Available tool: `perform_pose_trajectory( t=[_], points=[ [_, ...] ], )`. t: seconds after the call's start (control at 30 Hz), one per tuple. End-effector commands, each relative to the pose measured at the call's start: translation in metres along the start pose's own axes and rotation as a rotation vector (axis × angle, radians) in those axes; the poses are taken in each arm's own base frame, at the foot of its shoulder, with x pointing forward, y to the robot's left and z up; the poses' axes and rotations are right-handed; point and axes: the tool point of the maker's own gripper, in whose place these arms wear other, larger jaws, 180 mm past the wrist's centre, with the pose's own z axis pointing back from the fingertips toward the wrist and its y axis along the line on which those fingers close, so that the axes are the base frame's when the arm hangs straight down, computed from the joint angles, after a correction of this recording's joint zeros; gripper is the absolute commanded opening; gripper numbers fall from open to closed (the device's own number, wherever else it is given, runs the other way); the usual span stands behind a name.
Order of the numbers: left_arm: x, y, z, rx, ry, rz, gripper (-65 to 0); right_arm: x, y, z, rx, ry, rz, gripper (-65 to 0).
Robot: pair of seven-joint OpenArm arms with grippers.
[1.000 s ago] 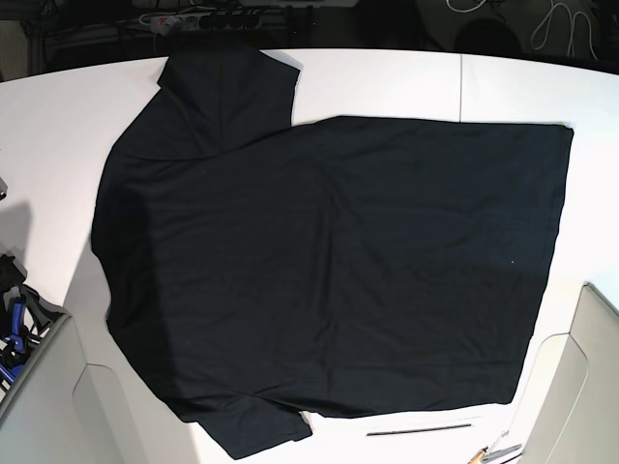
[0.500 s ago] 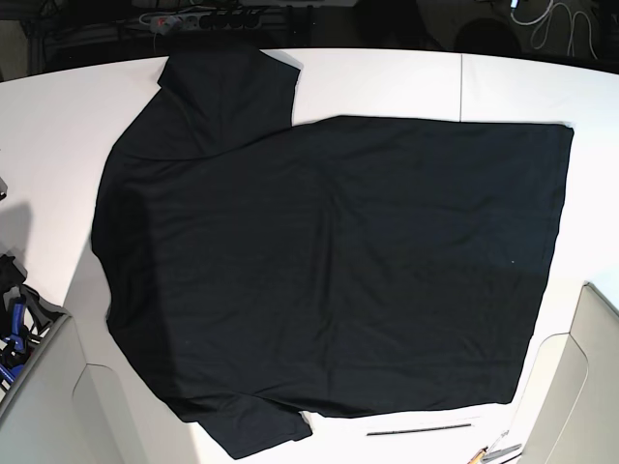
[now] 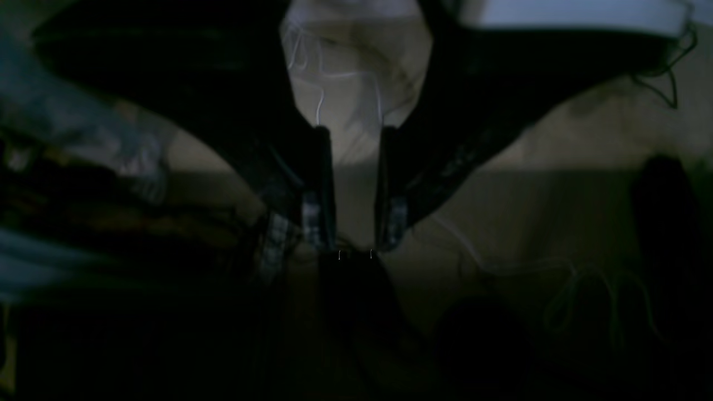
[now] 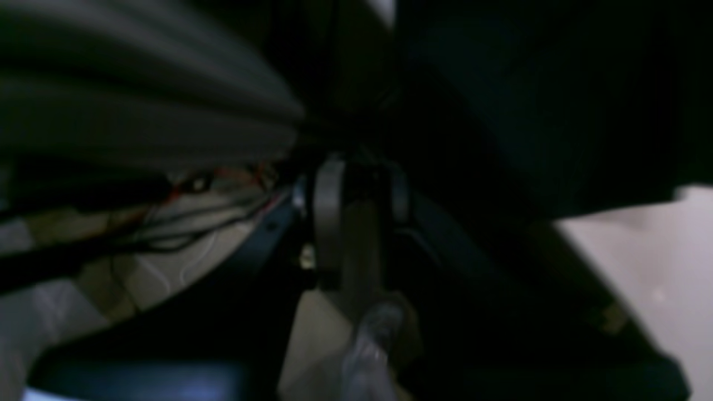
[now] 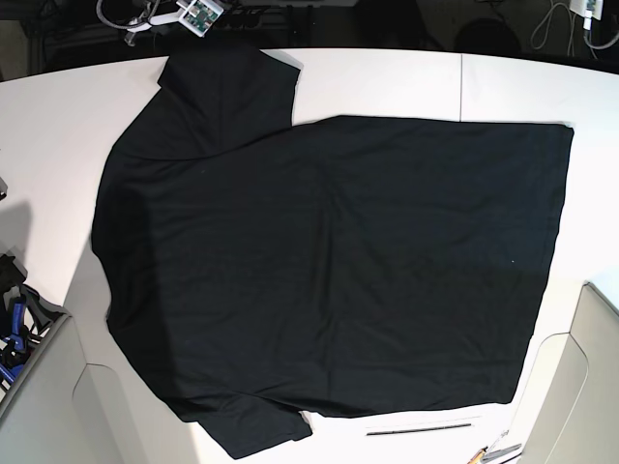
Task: Fold the T-shirt properly
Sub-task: 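Move both grippers out from rest toward the black T-shirt's shoulders, then grasp the shirt's shoulder corners with the left and right grippers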
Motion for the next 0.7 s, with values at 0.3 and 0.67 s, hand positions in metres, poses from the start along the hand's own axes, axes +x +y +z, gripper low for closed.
perform_pose_trajectory(
  t=[0.3,0.67],
  points=[
    [0.056,0.002,0.026,0.01,-0.164,-0.026,-51.2,0.025,-0.085,0.043,-0.248,-0.145,-0.19,-45.1],
    [0.093,-0.002,0.023,-0.017,-0.255,-0.069,-30.1,-0.02,-0.149,0.068,-0.399,-0.159,-0.489,-36.3]
  ],
)
